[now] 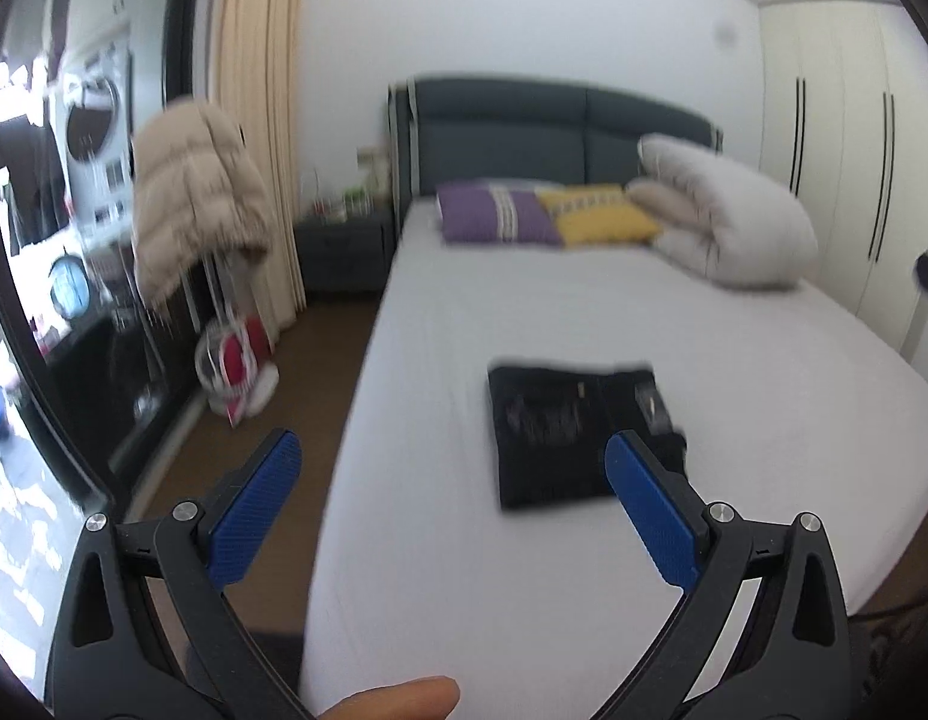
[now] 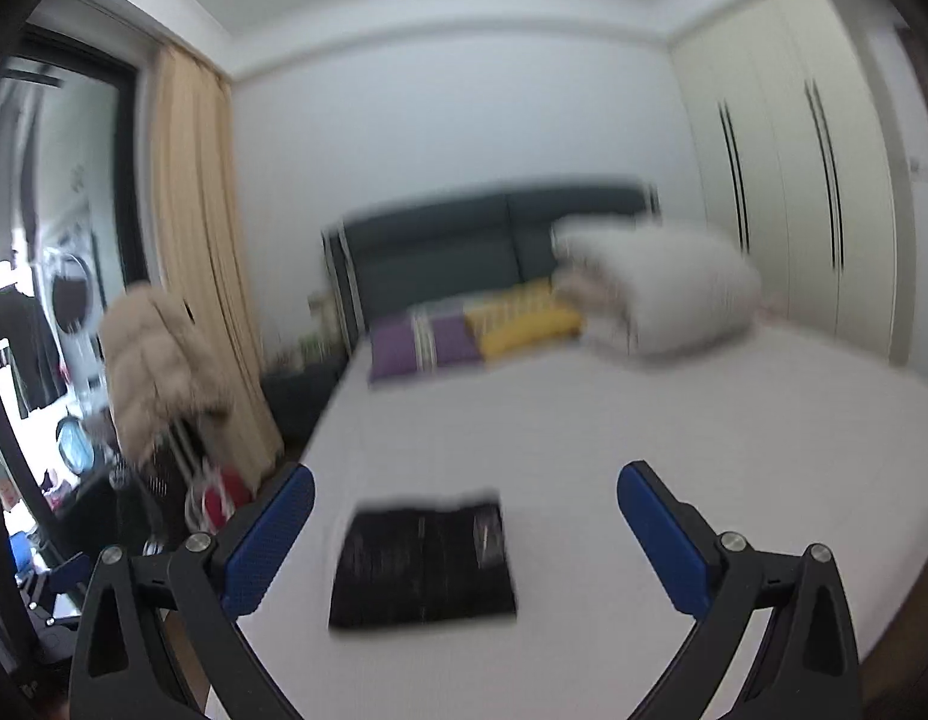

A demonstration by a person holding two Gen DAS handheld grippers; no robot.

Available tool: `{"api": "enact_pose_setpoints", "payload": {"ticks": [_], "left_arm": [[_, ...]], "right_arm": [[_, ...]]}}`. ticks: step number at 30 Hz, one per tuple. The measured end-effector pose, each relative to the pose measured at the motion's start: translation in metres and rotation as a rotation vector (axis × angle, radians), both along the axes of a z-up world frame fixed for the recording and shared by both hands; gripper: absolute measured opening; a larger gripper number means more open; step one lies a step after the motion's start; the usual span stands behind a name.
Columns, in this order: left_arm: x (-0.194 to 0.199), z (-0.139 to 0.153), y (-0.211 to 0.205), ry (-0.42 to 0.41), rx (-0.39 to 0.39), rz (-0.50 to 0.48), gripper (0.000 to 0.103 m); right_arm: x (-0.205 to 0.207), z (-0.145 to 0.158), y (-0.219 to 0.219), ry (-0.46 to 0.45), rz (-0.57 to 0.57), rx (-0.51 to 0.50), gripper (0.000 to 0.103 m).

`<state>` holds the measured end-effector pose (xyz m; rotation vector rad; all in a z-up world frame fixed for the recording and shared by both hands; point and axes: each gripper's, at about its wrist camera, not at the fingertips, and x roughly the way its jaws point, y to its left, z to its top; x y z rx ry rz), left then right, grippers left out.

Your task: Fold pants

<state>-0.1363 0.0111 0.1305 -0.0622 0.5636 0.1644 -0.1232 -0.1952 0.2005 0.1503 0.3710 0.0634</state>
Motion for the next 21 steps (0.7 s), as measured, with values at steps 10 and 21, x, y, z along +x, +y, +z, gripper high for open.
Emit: {"api": "enact_pose_setpoints", "payload": {"ticks": [10,21], "left_arm": [[0.048,-0.093,-0.011,0.163,-0.041,-0.015,0.103],[0.069,-0.115,-0.007,0.210,-0.066,-0.007,0.103]], "right_arm": [[0.028,-0.073,0.032,0.255,0.018,-0.047,0.103],[0.020,-0.101,0.058,0.316,0.077,-0.126,0.103]]}}
